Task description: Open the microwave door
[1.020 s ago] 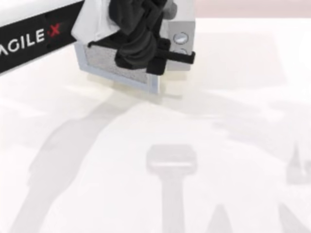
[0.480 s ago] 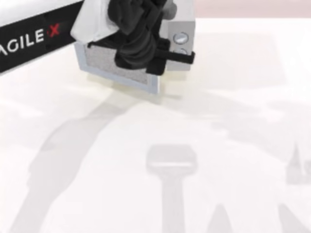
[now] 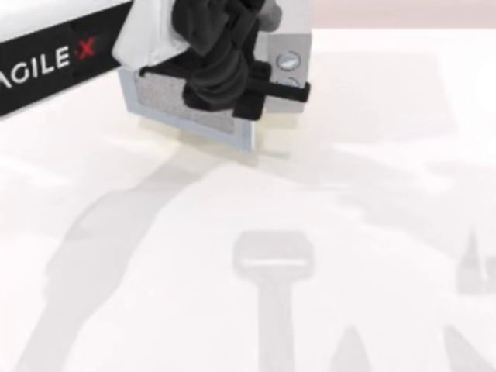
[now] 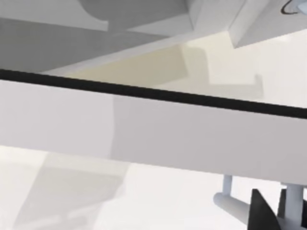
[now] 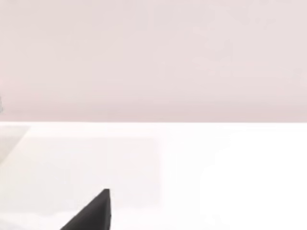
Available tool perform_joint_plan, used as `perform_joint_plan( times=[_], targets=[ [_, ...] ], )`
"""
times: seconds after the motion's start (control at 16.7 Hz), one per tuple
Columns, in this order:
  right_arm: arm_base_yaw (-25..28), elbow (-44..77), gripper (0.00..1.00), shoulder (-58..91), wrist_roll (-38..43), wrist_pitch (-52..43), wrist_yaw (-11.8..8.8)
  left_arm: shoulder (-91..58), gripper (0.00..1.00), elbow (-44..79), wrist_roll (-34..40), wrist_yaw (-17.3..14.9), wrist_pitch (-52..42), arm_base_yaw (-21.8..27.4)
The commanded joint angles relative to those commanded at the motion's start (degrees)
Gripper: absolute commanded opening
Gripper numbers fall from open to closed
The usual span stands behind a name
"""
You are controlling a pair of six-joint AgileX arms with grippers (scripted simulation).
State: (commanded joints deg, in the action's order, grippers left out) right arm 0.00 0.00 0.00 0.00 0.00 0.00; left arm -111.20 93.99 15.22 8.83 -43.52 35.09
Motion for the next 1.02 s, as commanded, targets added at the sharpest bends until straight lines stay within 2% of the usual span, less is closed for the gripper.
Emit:
perform_joint_plan(
  times=[0.36,0.72,1.02],
  targets=[
    [0.0,0.0,1.0,0.0,0.0,0.0,0.0,0.24,0.0,-0.01,0.06,-0.46,0.12,0.34],
    [0.0,0.0,1.0,0.0,0.0,0.0,0.0,4.0,0.0,-5.46,-5.48,-3.08,2.15,-1.2],
    [0.0,0.0,1.0,0.0,0.0,0.0,0.0,4.1,0.0,-5.6,-5.64,-3.15,2.21,-1.23]
  ],
)
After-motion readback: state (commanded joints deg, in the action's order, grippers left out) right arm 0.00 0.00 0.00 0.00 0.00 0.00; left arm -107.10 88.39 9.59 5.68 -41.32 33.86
